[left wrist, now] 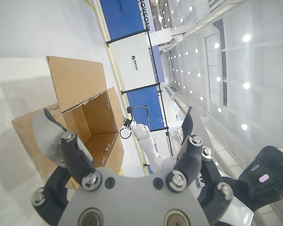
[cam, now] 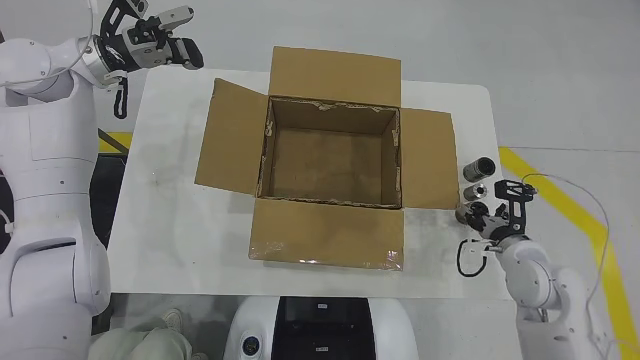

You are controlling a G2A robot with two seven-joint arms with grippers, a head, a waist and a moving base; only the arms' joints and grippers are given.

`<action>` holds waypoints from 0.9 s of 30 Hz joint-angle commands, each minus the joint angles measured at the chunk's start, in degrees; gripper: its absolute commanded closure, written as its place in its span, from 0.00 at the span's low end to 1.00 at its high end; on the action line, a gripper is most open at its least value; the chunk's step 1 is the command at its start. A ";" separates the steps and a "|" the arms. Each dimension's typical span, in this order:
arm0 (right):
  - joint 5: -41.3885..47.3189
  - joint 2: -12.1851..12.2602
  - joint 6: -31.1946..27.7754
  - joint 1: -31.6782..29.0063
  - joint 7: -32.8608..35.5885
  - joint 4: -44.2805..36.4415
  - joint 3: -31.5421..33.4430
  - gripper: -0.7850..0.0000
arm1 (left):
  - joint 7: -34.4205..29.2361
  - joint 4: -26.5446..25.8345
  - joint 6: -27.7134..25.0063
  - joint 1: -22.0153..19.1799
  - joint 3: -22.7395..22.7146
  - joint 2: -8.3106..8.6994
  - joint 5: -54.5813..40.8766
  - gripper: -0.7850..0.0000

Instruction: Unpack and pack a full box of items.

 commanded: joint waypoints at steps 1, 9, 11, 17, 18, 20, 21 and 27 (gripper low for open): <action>0.33 0.06 0.13 -1.32 0.25 -2.02 0.69 0.00 | 0.00 0.00 0.00 0.00 0.00 0.00 0.00 0.00; 0.56 0.30 0.99 -6.93 0.94 -10.11 4.05 0.00 | 0.00 0.00 0.00 0.00 0.00 0.00 0.00 0.00; 0.18 0.34 1.37 -8.34 0.99 -12.16 4.84 0.00 | 0.00 0.00 0.00 0.00 0.00 0.00 0.00 0.00; -0.89 0.43 2.24 -10.75 1.70 -15.30 6.40 0.00 | 0.00 0.00 0.00 0.00 0.00 0.00 0.00 0.00; -0.94 0.44 2.29 -10.75 1.80 -15.19 6.44 0.00 | 0.00 0.00 0.00 0.00 0.00 0.00 0.00 0.00; -0.87 0.47 2.08 -10.41 2.31 -14.52 6.16 0.00 | 0.00 0.00 0.00 0.00 0.00 0.00 0.00 0.00; -0.61 0.48 1.81 -10.07 2.49 -14.09 5.90 0.00 | 0.00 0.00 0.00 0.00 0.00 0.00 0.00 0.00; -0.62 0.57 1.09 -7.50 3.08 -10.20 3.98 0.00 | 0.00 0.00 0.00 0.00 0.00 0.00 0.00 0.00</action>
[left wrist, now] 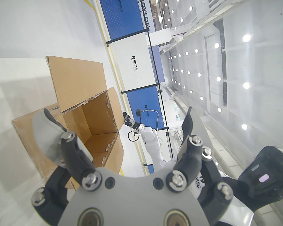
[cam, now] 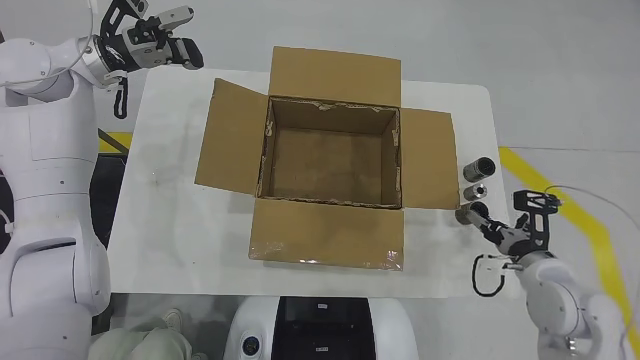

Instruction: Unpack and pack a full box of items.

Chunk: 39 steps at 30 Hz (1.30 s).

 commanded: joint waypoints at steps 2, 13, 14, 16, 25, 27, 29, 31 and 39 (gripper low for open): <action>-0.62 0.06 -0.16 1.47 0.38 1.97 -1.07 0.00 | 0.00 0.00 0.00 0.00 0.00 0.00 0.00 0.00; -1.50 0.19 -0.23 5.39 0.05 7.80 -3.39 0.00 | 0.00 0.00 0.00 0.00 0.00 0.00 0.00 0.00; -1.58 0.21 -0.26 5.70 0.04 8.28 -3.59 0.00 | 0.00 0.00 0.00 0.00 0.00 0.00 0.00 0.00; -1.57 0.22 -0.38 6.39 0.05 9.16 -4.11 0.00 | 0.00 0.00 0.00 0.00 0.00 0.00 0.00 0.00; -2.46 0.29 -0.17 9.06 0.10 12.11 -6.07 0.08 | 0.00 0.00 0.00 0.00 0.00 0.00 0.00 0.00; -2.54 0.30 -0.12 9.42 0.24 12.43 -6.45 0.16 | 0.00 0.00 0.00 0.00 0.00 0.00 0.00 0.00; -2.45 0.30 -0.04 9.60 0.28 12.57 -6.74 0.22 | 0.00 0.00 0.00 0.00 0.00 0.00 0.00 0.00; -2.64 0.33 0.14 9.66 0.45 12.61 -6.95 0.41 | 0.00 0.00 0.00 0.00 0.00 0.00 0.00 0.00; -3.23 0.47 1.03 8.75 1.27 10.80 -6.92 0.98 | 0.00 0.00 0.00 0.00 0.00 0.00 0.00 0.00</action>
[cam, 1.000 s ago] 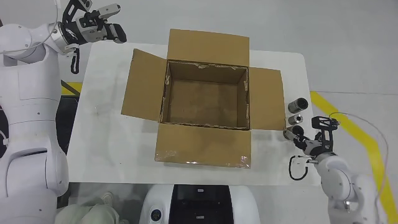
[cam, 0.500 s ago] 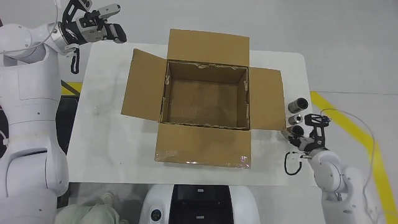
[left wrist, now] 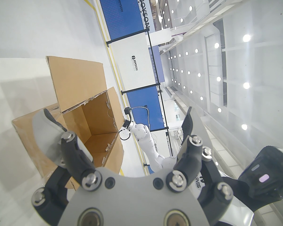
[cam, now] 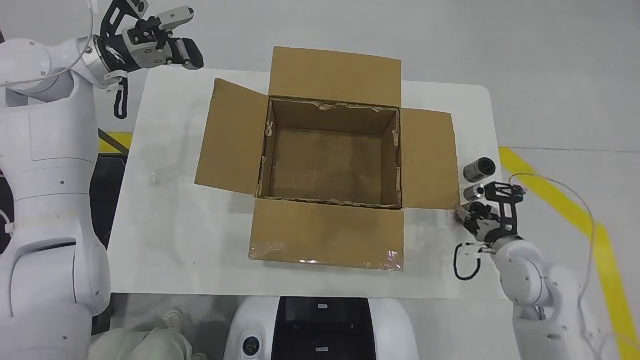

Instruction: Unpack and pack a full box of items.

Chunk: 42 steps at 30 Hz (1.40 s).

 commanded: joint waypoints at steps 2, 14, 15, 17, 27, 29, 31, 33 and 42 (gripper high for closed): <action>-0.64 0.07 0.47 -0.62 0.35 -1.62 0.17 1.00 | 0.00 0.00 0.00 0.00 0.00 0.00 0.00 0.00; -2.02 0.32 0.96 -2.47 1.86 -8.73 0.61 1.00 | 0.00 0.00 0.00 0.00 0.00 0.00 0.00 0.00; -2.20 0.35 1.05 -2.79 1.94 -9.71 0.77 1.00 | 0.00 0.00 0.00 0.00 0.00 0.00 0.00 0.00; -1.72 0.36 0.87 -3.42 1.64 -11.54 1.09 1.00 | 0.00 0.00 0.00 0.00 0.00 0.00 0.00 0.00; -6.25 0.61 2.14 -5.40 1.97 -18.85 2.70 1.00 | 0.00 0.00 0.00 0.00 0.00 0.00 0.00 0.00; -7.71 0.67 2.40 -5.08 2.15 -19.94 2.85 1.00 | 0.00 0.00 0.00 0.00 0.00 0.00 0.00 0.00; -7.88 0.68 2.17 -4.25 1.89 -20.81 2.62 1.00 | 0.00 0.00 0.00 0.00 0.00 0.00 0.00 0.00; -8.26 0.70 1.79 -3.04 1.66 -21.38 2.12 1.00 | 0.00 0.00 0.00 0.00 0.00 0.00 0.00 0.00; -15.38 0.65 2.16 7.21 2.61 -20.81 -4.42 1.00 | 0.00 0.00 0.00 0.00 0.00 0.00 0.00 0.00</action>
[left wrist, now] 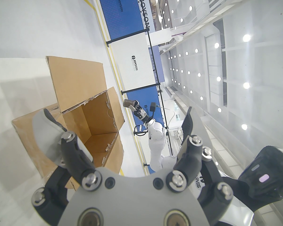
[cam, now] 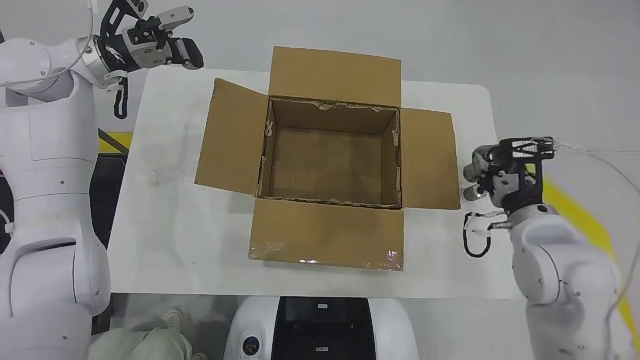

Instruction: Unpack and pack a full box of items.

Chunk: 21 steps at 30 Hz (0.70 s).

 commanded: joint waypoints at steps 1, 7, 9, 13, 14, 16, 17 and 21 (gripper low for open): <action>-1.49 -0.07 -0.12 2.81 0.38 0.41 -2.14 1.00 | 0.00 0.00 0.00 0.00 0.00 0.00 0.00 0.00; -4.86 -0.43 -3.09 11.45 2.30 2.58 -10.05 1.00 | 0.00 0.00 0.00 0.00 0.00 0.00 0.00 0.00; -5.01 -0.69 -3.72 14.26 2.44 3.73 -12.82 1.00 | 0.00 0.00 0.00 0.00 0.00 0.00 0.00 0.00; -5.03 -1.39 -4.47 19.80 3.19 6.82 -18.65 1.00 | 0.00 0.00 0.00 0.00 0.00 0.00 0.00 0.00; -4.88 -1.51 -4.63 20.60 3.25 7.31 -19.52 1.00 | 0.00 0.00 0.00 0.00 0.00 0.00 0.00 0.00; -4.58 -1.86 -5.18 22.76 3.53 8.90 -21.96 1.00 | 0.00 0.00 0.00 0.00 0.00 0.00 0.00 0.00; -4.12 -2.11 -5.57 24.07 3.65 9.91 -23.47 1.00 | 0.00 0.00 0.00 0.00 0.00 0.00 0.00 0.00; -2.31 -2.78 -6.60 27.09 3.95 12.92 -27.05 1.00 | 0.00 0.00 0.00 0.00 0.00 0.00 0.00 0.00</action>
